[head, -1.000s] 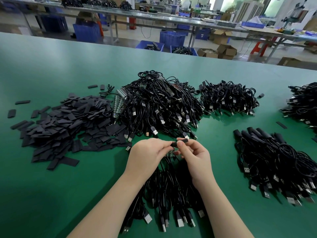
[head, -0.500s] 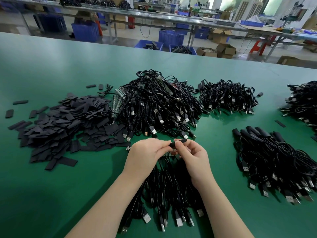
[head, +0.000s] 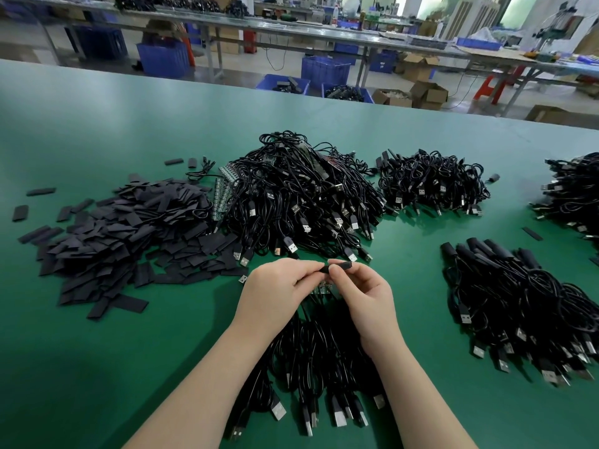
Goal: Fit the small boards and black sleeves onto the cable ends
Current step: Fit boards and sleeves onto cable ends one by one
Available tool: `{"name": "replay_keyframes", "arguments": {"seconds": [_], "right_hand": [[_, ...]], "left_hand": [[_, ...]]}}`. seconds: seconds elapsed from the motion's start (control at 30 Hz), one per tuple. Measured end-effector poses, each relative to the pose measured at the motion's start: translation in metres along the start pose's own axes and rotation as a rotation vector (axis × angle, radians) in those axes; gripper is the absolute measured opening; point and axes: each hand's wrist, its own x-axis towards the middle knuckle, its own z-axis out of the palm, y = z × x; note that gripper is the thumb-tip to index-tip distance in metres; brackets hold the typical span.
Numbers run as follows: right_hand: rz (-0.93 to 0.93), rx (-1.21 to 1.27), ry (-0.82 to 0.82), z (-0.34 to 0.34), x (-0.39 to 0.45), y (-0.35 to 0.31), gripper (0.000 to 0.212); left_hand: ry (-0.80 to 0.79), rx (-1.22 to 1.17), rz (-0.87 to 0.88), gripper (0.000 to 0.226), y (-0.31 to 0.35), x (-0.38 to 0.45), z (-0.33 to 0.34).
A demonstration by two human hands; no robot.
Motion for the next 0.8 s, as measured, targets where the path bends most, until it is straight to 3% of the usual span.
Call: {"name": "replay_keyframes", "arguments": {"seconds": [0.43, 0.8], "right_hand": [[-0.117, 0.024, 0.19, -0.0003, -0.0039, -0.0047, 0.021], [-0.181, -0.094, 0.233, -0.0006, -0.003, 0.0024, 0.016]], "left_hand": [[-0.049, 0.009, -0.038, 0.019, -0.0024, 0.0, 0.0028], [-0.104, -0.005, -0.082, 0.016, -0.0024, 0.0005, 0.0054]]}}
